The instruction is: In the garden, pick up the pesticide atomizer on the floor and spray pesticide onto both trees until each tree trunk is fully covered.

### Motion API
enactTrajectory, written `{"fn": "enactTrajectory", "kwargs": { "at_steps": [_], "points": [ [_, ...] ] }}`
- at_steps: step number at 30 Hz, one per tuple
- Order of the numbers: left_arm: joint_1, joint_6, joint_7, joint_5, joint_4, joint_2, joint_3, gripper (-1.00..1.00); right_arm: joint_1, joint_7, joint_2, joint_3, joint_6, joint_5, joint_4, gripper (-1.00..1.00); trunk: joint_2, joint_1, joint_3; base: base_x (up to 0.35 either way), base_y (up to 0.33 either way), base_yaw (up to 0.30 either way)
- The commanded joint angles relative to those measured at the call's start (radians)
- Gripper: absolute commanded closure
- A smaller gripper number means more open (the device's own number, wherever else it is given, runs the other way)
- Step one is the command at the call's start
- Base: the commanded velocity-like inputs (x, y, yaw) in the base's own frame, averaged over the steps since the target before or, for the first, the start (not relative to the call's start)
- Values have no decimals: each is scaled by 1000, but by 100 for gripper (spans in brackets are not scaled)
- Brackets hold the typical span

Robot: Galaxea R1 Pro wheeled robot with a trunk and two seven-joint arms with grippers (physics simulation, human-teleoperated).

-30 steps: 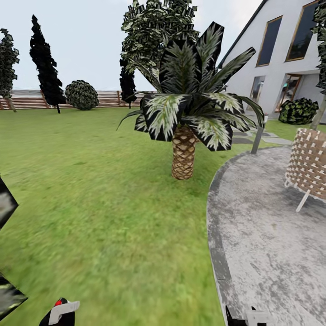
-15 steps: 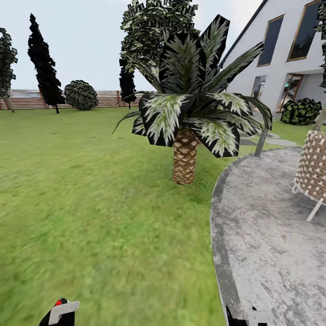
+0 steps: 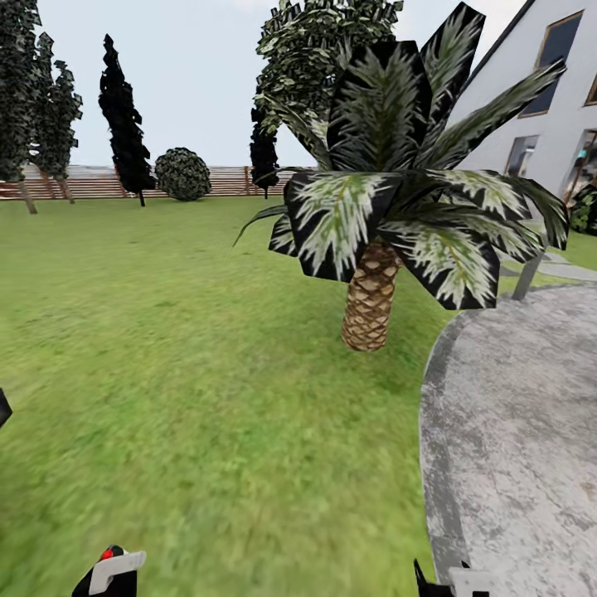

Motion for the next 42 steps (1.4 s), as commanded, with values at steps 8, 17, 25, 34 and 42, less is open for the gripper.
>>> {"fn": "enactTrajectory", "kwargs": {
  "at_steps": [8,17,25,34,42],
  "points": [
    [0,-3,1,0,1,0,1,100,0,0,0,-2,-3,6,0,-100,0,0,-1,338,0,276],
    [0,-3,2,-1,1,0,1,100,0,0,0,-2,-3,7,0,-100,0,0,-1,338,0,276],
    [0,-3,1,0,1,0,1,100,0,0,0,-2,-3,7,-1,-100,0,0,-1,338,0,276],
    [0,-3,2,0,1,0,1,100,0,0,0,-2,-3,6,-1,-100,0,0,-1,338,0,271],
    [0,-3,2,-1,1,0,1,100,0,1,0,-1,-3,7,-1,-100,0,0,-1,338,0,160]
  ]
}}
